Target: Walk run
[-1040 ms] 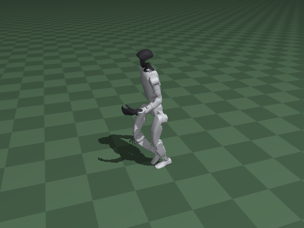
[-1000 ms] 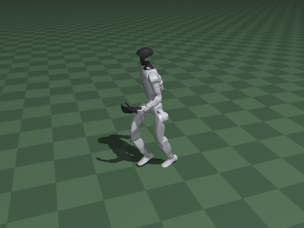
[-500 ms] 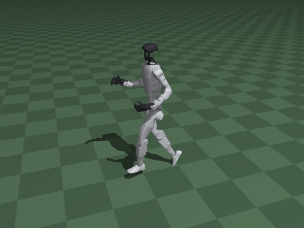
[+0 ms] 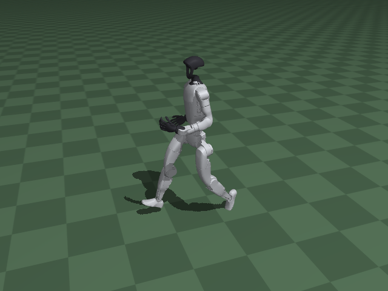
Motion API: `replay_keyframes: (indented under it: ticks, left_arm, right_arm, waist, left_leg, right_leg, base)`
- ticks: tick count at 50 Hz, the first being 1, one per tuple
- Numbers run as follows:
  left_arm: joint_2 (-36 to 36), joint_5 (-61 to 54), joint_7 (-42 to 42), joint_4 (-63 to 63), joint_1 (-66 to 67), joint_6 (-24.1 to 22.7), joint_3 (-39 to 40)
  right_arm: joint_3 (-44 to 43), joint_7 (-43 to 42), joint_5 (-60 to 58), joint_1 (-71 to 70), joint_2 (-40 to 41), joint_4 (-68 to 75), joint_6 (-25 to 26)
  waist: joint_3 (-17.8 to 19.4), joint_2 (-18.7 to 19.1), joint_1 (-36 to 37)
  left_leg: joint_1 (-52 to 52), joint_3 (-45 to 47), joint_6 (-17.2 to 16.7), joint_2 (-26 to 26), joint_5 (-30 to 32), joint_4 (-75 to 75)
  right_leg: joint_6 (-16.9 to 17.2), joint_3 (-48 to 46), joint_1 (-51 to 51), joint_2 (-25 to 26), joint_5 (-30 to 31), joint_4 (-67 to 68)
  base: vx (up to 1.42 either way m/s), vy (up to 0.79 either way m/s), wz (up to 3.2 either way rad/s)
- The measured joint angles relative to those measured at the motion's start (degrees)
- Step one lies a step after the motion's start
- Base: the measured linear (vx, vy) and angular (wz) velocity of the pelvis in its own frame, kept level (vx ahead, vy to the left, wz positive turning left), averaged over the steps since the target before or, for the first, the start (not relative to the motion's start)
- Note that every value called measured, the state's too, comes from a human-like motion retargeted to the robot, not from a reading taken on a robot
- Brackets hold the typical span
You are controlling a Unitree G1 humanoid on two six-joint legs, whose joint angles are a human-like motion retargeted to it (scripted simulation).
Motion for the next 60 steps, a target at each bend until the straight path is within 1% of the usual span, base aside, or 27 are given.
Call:
replay_keyframes:
  ticks: [2,3,4,5,7,8,10,13,15,20,23,25,27,29,30,32,35,38,41,45,48,50,52,53,57,58,60]
  left_arm:
    - [-0.4,-1.1,-1.6,-0.8,-1.2,0.5,-0.2]
    - [-0.7,-1.3,-1.8,-1.6,-1.7,0.6,-0.4]
    - [-0.7,-1.0,-2.7,-2.3,-1.1,0.6,1.1]
    - [-0.7,-0.5,-3.8,-3.0,0.0,0.6,3.5]
    - [-1.5,2.0,-7.8,-0.1,7.0,-1.6,3.5]
    - [-2.4,2.0,-7.3,2.5,7.4,-1.5,2.3]
    - [-3.8,-0.5,-5.3,5.7,8.5,-0.5,0.8]
    - [-3.1,0.8,-4.1,6.9,11.5,-1.5,0.5]
    - [-2.8,3.2,-3.1,7.7,13.1,-1.9,1.7]
    - [-1.3,6.7,-1.9,9.4,13.5,-2.9,5.0]
    - [-0.4,6.1,-0.8,8.7,12.5,-2.6,6.0]
    - [0.5,5.6,-0.2,6.6,11.4,-2.6,6.5]
    - [2.3,5.3,-0.1,4.4,10.9,-2.8,7.6]
    - [1.5,5.1,-2.3,5.4,10.5,-3.5,8.3]
    - [0.1,4.3,-5.2,7.1,8.6,-2.4,13.0]
    - [-1.3,5.5,-2.4,8.4,6.9,-3.3,10.7]
    - [-2.0,6.1,3.6,9.7,5.2,-5.9,5.7]
    - [-2.9,3.9,4.6,10.7,4.5,-5.2,3.2]
    - [-1.8,2.2,3.0,10.6,3.3,-4.5,0.1]
    - [1.1,2.0,1.7,9.3,1.2,-4.0,-2.4]
    - [3.0,3.1,0.9,8.9,-1.2,-3.2,-4.0]
    - [3.0,4.6,0.1,8.9,-1.6,-3.4,-4.3]
    - [1.5,7.0,-1.4,9.5,-0.2,-4.1,-2.5]
    - [0.2,8.5,-2.6,10.2,0.4,-4.5,-1.3]
    - [-6.2,13.3,-0.1,13.1,5.3,-6.2,0.1]
    - [-7.0,13.8,0.9,13.5,6.6,-6.5,-0.7]
    - [-7.9,13.5,1.0,14.2,9.2,-6.5,-1.6]
  right_arm:
    - [-0.2,-4.1,-3.9,-2.9,0.2,-3.6,0.3]
    - [0.0,-5.7,-5.8,-4.9,0.3,-5.3,0.9]
    - [2.0,-6.7,-7.1,-6.9,0.1,-6.6,1.5]
    - [4.8,-7.5,-8.1,-8.9,-0.2,-7.7,2.0]
    - [7.6,-8.2,-6.5,-13.8,1.8,-5.5,2.8]
    - [4.0,-4.4,-3.9,-19.3,3.0,-3.4,4.7]
    - [6.4,-1.3,-0.7,-26.7,3.2,-3.5,6.1]
    - [11.4,-1.6,2.4,-33.7,1.4,-7.4,4.4]
    - [12.7,-1.3,2.3,-36.4,-0.8,-10.0,4.0]
    - [13.6,2.3,-3.7,-38.1,-5.8,-16.2,7.1]
    - [14.0,0.7,-6.9,-37.3,-7.1,-19.1,6.9]
    - [14.8,-1.7,-8.5,-37.0,-7.1,-19.8,6.8]
    - [16.0,-1.8,-9.5,-36.0,-5.3,-18.3,6.2]
    - [14.3,1.4,-10.1,-32.3,-3.0,-13.4,5.4]
    - [14.3,3.3,-9.6,-31.5,-1.9,-10.2,5.9]
    - [16.4,4.1,-6.5,-29.7,0.1,-5.6,7.2]
    - [15.0,6.7,-1.6,-24.2,0.7,-3.4,6.9]
    - [13.9,4.3,-2.2,-18.4,0.5,-3.0,5.1]
    - [12.1,0.9,-3.7,-14.3,1.6,-2.6,3.6]
    - [12.5,-0.6,-4.7,-11.5,3.1,-2.8,3.3]
    - [13.8,-0.9,-4.0,-12.8,3.4,-2.8,3.8]
    - [14.6,-0.5,-3.5,-15.2,3.2,-2.3,4.4]
    - [16.3,0.8,-3.0,-18.4,2.9,-1.6,5.3]
    - [16.8,1.4,-2.5,-20.7,2.8,-1.2,6.0]
    - [18.8,3.8,-0.5,-29.8,1.6,0.0,7.9]
    - [19.3,3.4,-0.3,-31.5,1.1,-0.3,7.6]
    - [19.6,2.8,-1.1,-34.3,0.2,-1.1,6.6]
  waist:
    - [1.8,-0.8,-0.2]
    - [2.1,-4.0,-1.6]
    - [0.7,-6.4,-1.5]
    - [-1.7,-8.4,-0.5]
    - [-2.8,-7.7,-0.4]
    - [-4.1,-7.2,0.5]
    - [-6.5,-8.3,5.0]
    - [-5.8,-8.1,10.1]
    - [-5.8,-8.9,13.5]
    - [-4.3,-11.6,19.8]
    - [-3.1,-11.3,22.2]
    - [-1.6,-10.3,23.7]
    - [-3.5,-11.5,19.3]
    - [-3.5,-10.8,17.9]
    - [-2.6,-10.6,15.6]
    - [-3.7,-8.7,17.9]
    - [-2.7,-6.1,14.1]
    - [-2.0,-5.2,12.3]
    - [-0.9,-5.7,9.6]
    - [1.1,-7.0,6.2]
    - [0.8,-8.8,5.4]
    - [-0.3,-8.1,5.4]
    - [-1.2,-7.7,7.0]
    - [-1.2,-7.3,7.8]
    - [-2.3,-6.6,7.7]
    - [-2.6,-6.7,7.5]
    - [-3.3,-8.1,7.7]
  left_leg:
    - [0.8,-0.3,0.3,-0.4,0.0,9.1]
    - [1.8,-0.2,2.2,-2.7,0.0,11.9]
    - [1.2,3.4,5.3,-3.7,0.0,13.8]
    - [-0.3,8.9,8.9,-4.1,0.0,15.2]
    - [-6.1,6.0,13.1,3.3,-11.5,30.0]
    - [-11.7,4.5,15.9,4.4,-17.2,34.6]
    - [-19.5,9.3,19.9,0.7,-26.5,35.9]
    - [-30.0,11.6,20.3,-3.8,-34.8,26.6]
    - [-34.6,11.3,19.7,-7.8,-36.7,14.2]
    - [-35.3,12.3,21.6,-14.2,-36.2,-21.9]
    - [-35.0,15.1,13.9,-12.3,-37.5,-26.8]
    - [-35.7,16.4,20.7,-9.3,-28.0,-22.0]
    - [-40.3,8.0,27.8,-10.2,-30.7,-9.3]
    - [-41.0,-1.1,27.8,-14.8,-36.8,2.0]
    - [-42.1,3.2,27.8,-12.6,-39.0,7.4]
    - [-37.1,8.2,27.8,-8.4,-42.8,6.2]
    - [-31.0,3.3,27.6,-12.0,-38.2,-1.3]
    - [-24.4,2.8,24.1,-12.2,-30.1,-11.2]
    - [-18.1,-1.3,22.4,-15.4,-24.8,-17.3]
    - [-11.5,-7.6,23.0,-18.2,-25.5,-18.8]
    - [-9.1,-11.4,24.4,-20.6,-30.1,-14.5]
    - [-9.6,-13.7,23.3,-20.0,-32.6,-9.3]
    - [-10.9,-11.9,20.9,-19.7,-29.7,-2.9]
    - [-12.5,-11.2,18.2,-19.4,-26.4,0.9]
    - [-17.2,-2.4,1.4,-13.8,-18.4,8.3]
    - [-18.0,-0.4,-0.4,-13.2,-17.6,9.1]
    - [-20.2,3.9,1.8,-12.3,-21.2,10.6]
  right_leg:
    - [-3.1,0.9,-0.3,-1.5,3.0,1.4]
    - [-1.1,2.7,-0.1,-4.6,14.5,3.8]
    - [-7.8,3.3,-2.3,-5.8,13.9,9.6]
    - [-18.8,3.2,-5.9,-6.0,7.3,17.0]
    - [-13.5,6.0,-2.8,-0.8,7.2,27.6]
    - [-14.4,1.3,-1.1,-1.1,4.7,29.1]
    - [-16.4,2.9,2.8,1.4,1.9,27.9]
    - [-15.3,5.3,8.9,5.8,6.0,22.1]
    - [-13.5,-2.1,15.5,5.3,14.4,14.3]
    - [-3.2,-3.8,29.3,10.3,32.9,4.5]
    - [4.4,-4.8,34.6,13.3,38.9,7.8]
    - [8.9,-1.1,35.6,16.5,40.9,14.8]
    - [7.3,-3.4,30.8,21.4,40.1,24.4]
    - [6.3,-1.3,25.5,23.3,32.5,39.0]
    - [5.4,-0.8,22.1,20.5,27.4,47.4]
    - [1.2,1.9,17.0,18.6,22.6,49.0]
    - [-1.0,-0.2,9.7,11.6,16.0,45.0]
    - [-0.4,0.4,7.8,6.5,15.9,29.5]
    - [4.2,6.8,7.9,4.4,18.4,12.6]
    - [9.6,19.7,8.8,2.4,19.6,0.6]
    - [8.4,22.7,9.8,0.8,26.0,1.4]
    - [2.4,19.2,9.6,1.3,14.6,4.4]
    - [-3.4,10.7,9.5,1.5,10.6,8.7]
    - [-3.9,14.2,9.8,3.2,9.1,9.8]
    - [-4.8,9.1,12.6,2.5,8.3,8.6]
    - [-5.0,6.2,13.9,1.3,8.7,7.1]
    - [-5.3,3.4,16.4,-0.2,9.6,4.3]
  base:
    - [1.97,-0.88,0.48]
    - [2.0,-1.02,0.7]
    - [1.76,-1.0,0.02]
    - [1.96,-1.24,-0.15]
    - [2.24,-1.35,0.82]
    - [1.72,-0.82,0.57]
    - [1.32,-0.42,-0.75]
    - [1.46,-0.37,-0.69]
    - [1.26,-0.39,-0.08]
    - [1.23,-0.47,-0.1]
    - [1.42,-0.42,-0.21]
    - [1.49,-0.67,-0.12]
    - [1.46,-0.84,1.15]
    - [1.65,0.13,0.87]
    - [1.1,0.04,-0.13]
    - [0.91,-0.08,-0.4]
    - [0.71,-0.03,1.55]
    - [0.69,-0.09,1.24]
    - [0.6,-0.14,1.55]
    - [0.61,-0.3,1.51]
    - [0.63,-0.32,1.38]
    - [0.7,-0.35,1.15]
    - [0.64,-0.42,0.51]
    - [0.48,-0.28,0.56]
    - [0.42,-0.09,0.86]
    - [0.33,-0.04,1.23]
    - [0.31,-0.11,1.24]
